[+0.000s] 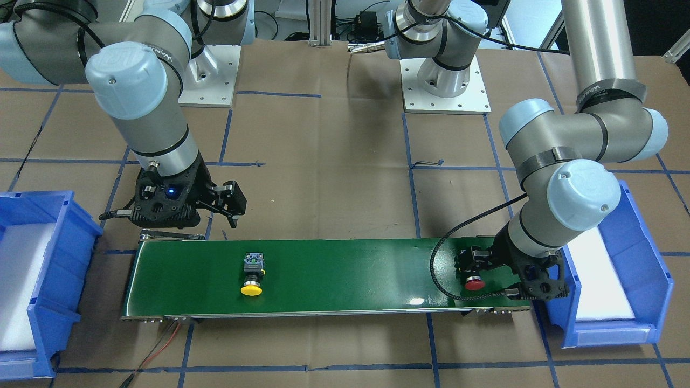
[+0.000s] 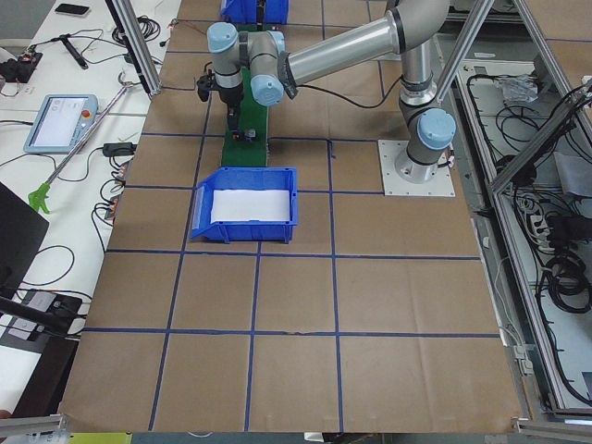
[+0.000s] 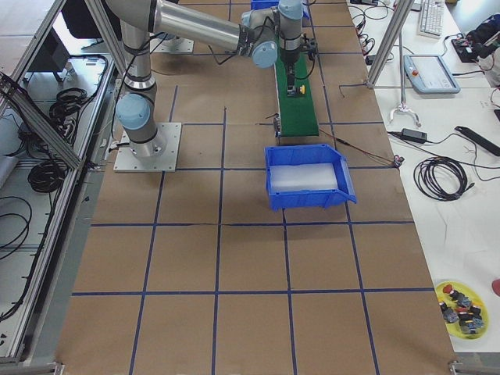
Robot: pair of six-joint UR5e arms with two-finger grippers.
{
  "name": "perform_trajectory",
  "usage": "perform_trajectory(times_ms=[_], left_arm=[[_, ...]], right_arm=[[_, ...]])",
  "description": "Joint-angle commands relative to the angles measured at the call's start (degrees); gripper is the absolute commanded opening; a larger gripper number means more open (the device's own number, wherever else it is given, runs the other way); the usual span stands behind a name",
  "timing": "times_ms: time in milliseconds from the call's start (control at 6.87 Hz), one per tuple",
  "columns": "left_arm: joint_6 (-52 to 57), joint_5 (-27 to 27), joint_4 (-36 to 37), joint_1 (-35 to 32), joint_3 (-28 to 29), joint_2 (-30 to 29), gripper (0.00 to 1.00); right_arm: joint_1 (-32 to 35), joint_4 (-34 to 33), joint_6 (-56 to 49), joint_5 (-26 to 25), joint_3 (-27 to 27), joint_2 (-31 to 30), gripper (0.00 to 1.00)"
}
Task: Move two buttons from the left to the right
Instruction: 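Release the red button on the belt while the right gripper grasps the yellow button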
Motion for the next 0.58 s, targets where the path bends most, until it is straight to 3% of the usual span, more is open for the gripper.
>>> perform_trajectory(times_ms=[0, 437], left_arm=[[-0.8, -0.2, -8.3, -0.2, 0.5, 5.0, 1.00], [-7.9, -1.3, -16.8, -5.2, -0.4, 12.8, 1.00]], right_arm=[[0.3, -0.2, 0.0, 0.0, -4.4, 5.9, 1.00], [0.4, -0.2, -0.1, 0.0, -5.0, 9.9, 1.00]])
